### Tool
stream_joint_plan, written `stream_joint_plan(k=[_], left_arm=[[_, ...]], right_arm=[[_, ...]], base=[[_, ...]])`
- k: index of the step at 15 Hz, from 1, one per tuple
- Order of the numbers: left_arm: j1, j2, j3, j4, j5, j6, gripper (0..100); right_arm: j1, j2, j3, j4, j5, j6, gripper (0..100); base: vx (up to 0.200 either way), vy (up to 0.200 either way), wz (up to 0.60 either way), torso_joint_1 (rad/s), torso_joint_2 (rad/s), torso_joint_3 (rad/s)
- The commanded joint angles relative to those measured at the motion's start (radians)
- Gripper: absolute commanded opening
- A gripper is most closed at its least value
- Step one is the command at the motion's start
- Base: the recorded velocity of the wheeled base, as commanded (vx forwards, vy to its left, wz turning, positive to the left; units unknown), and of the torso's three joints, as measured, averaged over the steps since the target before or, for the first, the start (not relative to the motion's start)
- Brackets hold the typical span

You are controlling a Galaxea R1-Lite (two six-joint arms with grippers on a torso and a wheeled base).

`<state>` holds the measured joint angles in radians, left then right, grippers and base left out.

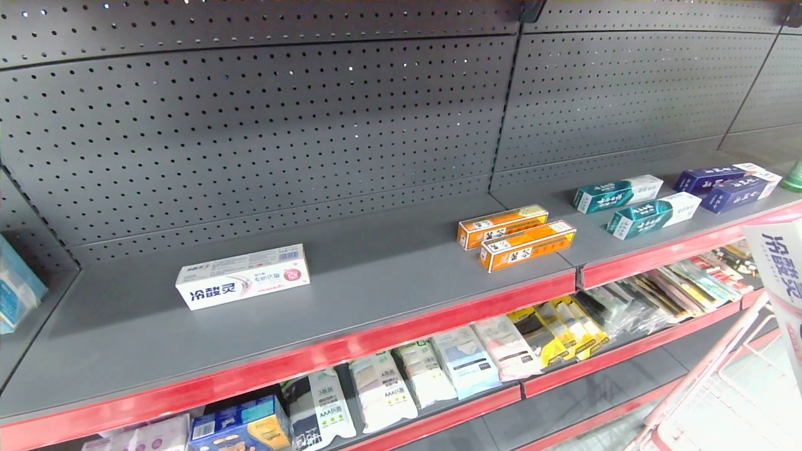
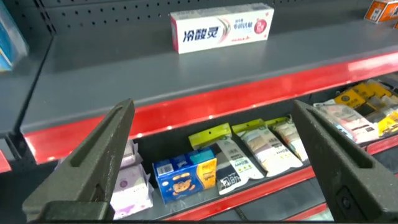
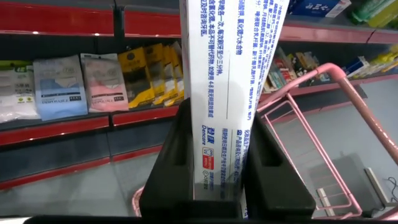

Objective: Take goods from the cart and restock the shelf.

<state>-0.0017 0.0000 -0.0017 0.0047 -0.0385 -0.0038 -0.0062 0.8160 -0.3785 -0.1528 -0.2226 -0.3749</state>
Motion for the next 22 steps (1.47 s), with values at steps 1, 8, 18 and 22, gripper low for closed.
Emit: stream_joint_plan(k=[1, 8, 18, 22], left_arm=[[0.000, 0.002, 0.000, 0.000, 0.000, -0.001, 100], [0.000, 0.002, 0.000, 0.000, 0.000, 0.001, 100], [0.000, 0.002, 0.000, 0.000, 0.000, 0.001, 100], [0.000, 0.002, 0.000, 0.000, 0.000, 0.001, 100]], right_arm=[[-0.001, -0.006, -0.002, 0.001, 0.000, -0.001, 0], [-0.001, -0.012, 0.004, 0.002, 0.000, -0.009, 0], [-0.005, -0.015, 0.021, -0.004, -0.003, -0.027, 0], [-0.005, -0.015, 0.023, -0.004, -0.003, -0.029, 0]], base=[[0.000, 0.000, 0.00, 0.163, -0.35, -0.193], [0.000, 0.000, 0.00, 0.170, -0.34, -0.182], [0.000, 0.000, 0.18, 0.056, -0.11, -0.059], [0.000, 0.000, 0.60, 0.006, 0.00, -0.005]])
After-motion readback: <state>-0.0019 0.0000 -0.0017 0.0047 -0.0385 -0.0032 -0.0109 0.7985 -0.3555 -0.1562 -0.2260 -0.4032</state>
